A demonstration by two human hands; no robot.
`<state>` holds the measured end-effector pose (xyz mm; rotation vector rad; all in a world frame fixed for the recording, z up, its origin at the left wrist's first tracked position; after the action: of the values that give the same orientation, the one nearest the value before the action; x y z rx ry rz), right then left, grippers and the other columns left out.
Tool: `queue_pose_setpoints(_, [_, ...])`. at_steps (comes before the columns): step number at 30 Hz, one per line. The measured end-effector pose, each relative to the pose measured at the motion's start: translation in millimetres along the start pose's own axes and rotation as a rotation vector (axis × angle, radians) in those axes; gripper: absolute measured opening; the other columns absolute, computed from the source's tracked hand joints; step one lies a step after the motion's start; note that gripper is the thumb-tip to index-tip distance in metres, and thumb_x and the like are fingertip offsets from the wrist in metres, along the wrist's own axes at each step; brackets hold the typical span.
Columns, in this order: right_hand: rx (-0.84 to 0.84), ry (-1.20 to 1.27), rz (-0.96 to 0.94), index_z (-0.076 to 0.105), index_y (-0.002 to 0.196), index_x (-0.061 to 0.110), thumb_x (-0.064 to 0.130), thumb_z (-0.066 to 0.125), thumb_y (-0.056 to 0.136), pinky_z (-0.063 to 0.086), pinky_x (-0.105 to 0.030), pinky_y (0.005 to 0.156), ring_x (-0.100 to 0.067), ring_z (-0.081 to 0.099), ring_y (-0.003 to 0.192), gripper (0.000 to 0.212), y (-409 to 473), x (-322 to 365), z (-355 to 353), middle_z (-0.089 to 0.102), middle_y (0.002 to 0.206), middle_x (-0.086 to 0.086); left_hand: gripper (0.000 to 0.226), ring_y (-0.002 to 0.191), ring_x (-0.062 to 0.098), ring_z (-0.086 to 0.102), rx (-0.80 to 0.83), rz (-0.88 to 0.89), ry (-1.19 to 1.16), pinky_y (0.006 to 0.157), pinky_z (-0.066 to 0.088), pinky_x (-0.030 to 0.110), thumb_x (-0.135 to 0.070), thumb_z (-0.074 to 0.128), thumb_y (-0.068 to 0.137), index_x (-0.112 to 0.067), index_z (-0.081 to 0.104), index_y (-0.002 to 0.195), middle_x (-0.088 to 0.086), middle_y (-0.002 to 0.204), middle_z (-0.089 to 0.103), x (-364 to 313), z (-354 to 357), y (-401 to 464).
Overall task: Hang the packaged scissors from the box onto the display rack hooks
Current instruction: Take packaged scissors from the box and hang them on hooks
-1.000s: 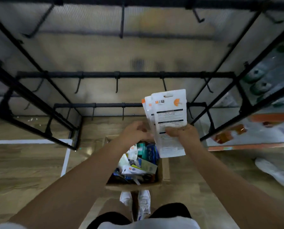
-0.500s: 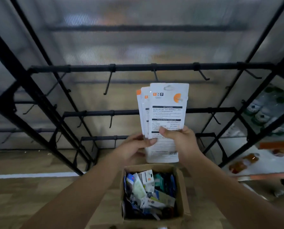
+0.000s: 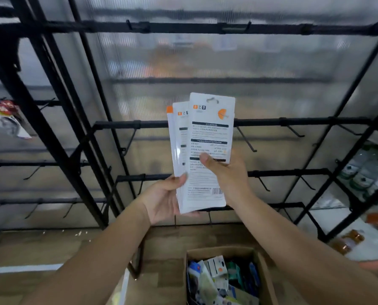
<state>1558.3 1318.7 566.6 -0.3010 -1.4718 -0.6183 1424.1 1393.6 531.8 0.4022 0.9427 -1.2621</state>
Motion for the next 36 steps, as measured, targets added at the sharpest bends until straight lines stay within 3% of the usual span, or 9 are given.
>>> queue_pose_setpoints(3, [-0.014,-0.126,-0.031,0.041,0.121,0.012,0.02,0.077,0.076,0.059,-0.031,0.074,-0.012,0.069,0.088,0.058,11.2,2.4,5.8,0.068,0.106,0.001,0.08,0.101,0.032,0.066,-0.128,0.072,0.058,0.064,0.058,0.042,-0.021,0.087,0.055,-0.012,0.054,0.127,0.014,0.118,0.066,-2.8,0.8,-2.6])
queue_pose_setpoints(6, [-0.077,-0.218,-0.097,0.022,0.133,0.021,0.021,0.077,0.076,0.056,-0.028,0.076,-0.01,0.063,0.093,0.08,19.7,8.0,6.4,0.057,0.105,0.007,0.061,0.103,0.033,0.066,-0.264,0.161,0.094,0.071,0.058,0.046,-0.013,0.068,0.069,-0.012,0.053,0.129,0.013,0.118,0.066,-2.1,2.5,-0.9])
queue_pose_setpoints(10, [-0.028,-0.324,-0.184,0.041,0.119,0.026,0.029,0.069,0.084,0.056,-0.035,0.081,-0.014,0.061,0.105,0.045,24.5,-0.6,4.1,0.057,0.112,0.009,0.056,0.102,0.031,0.067,-0.315,0.242,0.104,0.072,0.058,0.048,-0.009,0.068,0.068,-0.017,0.058,0.122,0.01,0.116,0.068,-3.9,12.2,2.6])
queue_pose_setpoints(14, [0.122,-0.348,-0.133,0.034,0.128,0.037,0.057,0.067,0.073,0.055,-0.038,0.089,-0.011,0.055,0.115,0.067,30.2,-15.0,-0.9,0.049,0.131,0.005,0.056,0.1,0.032,0.067,-0.365,0.288,0.154,0.072,0.058,0.047,-0.01,0.071,0.065,-0.013,0.06,0.12,0.013,0.115,0.068,-10.9,16.4,6.6])
queue_pose_setpoints(19, [0.306,-0.256,0.027,0.015,0.142,0.035,0.058,0.081,0.052,0.047,-0.043,0.1,-0.01,0.047,0.125,0.113,40.9,-29.0,-3.6,0.044,0.137,0.007,0.054,0.1,0.032,0.067,-0.359,0.268,0.21,0.075,0.057,0.052,-0.011,0.069,0.067,-0.012,0.06,0.12,0.014,0.114,0.068,-15.5,5.1,11.3])
queue_pose_setpoints(23, [0.371,-0.179,0.141,0.009,0.137,0.046,0.029,0.083,0.067,0.049,-0.024,0.089,-0.008,0.051,0.116,0.103,50.6,-22.7,9.8,0.049,0.128,0.015,0.056,0.104,0.033,0.065,-0.329,0.264,0.237,0.079,0.055,0.054,-0.011,0.068,0.069,-0.015,0.058,0.124,0.014,0.117,0.067,-25.6,-12.2,9.2])
queue_pose_setpoints(26, [0.359,-0.17,0.19,0.004,0.144,0.044,0.039,0.081,0.059,0.043,-0.04,0.101,-0.014,0.048,0.123,0.115,57.9,-14.5,24.5,0.049,0.132,0.013,0.055,0.101,0.032,0.067,-0.317,0.289,0.241,0.072,0.058,0.05,-0.009,0.069,0.069,-0.015,0.06,0.122,0.013,0.115,0.067,-40.6,-25.4,-0.4])
queue_pose_setpoints(32, [0.459,0.008,0.242,0.023,0.142,0.039,0.028,0.077,0.057,0.046,-0.04,0.097,-0.016,0.057,0.115,0.102,64.1,-3.4,68.1,0.061,0.125,0.007,0.05,0.092,0.029,0.069,-0.333,0.375,0.305,0.059,0.058,0.038,-0.01,0.068,0.068,-0.017,0.061,0.117,0.009,0.109,0.07,-66.8,-44.3,-36.1])
queue_pose_setpoints(36, [0.59,0.314,0.508,0.046,0.128,0.002,0.018,0.072,0.05,0.049,-0.047,0.087,-0.038,0.057,0.108,0.084,68.2,-0.8,76.9,0.059,0.116,-0.021,0.058,0.101,0.032,0.066,-0.362,0.384,0.282,0.063,0.058,0.042,-0.011,0.072,0.066,-0.02,0.058,0.122,0.008,0.116,0.067,-82.6,-65.8,-64.6])
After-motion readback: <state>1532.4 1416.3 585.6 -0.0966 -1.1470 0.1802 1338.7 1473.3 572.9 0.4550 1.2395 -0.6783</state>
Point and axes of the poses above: each hand's wrist, its own y-axis towards the middle knuckle, its own z-axis out of the palm, x = y × z, the point moved 2 cm from there along y, towards the middle knuckle
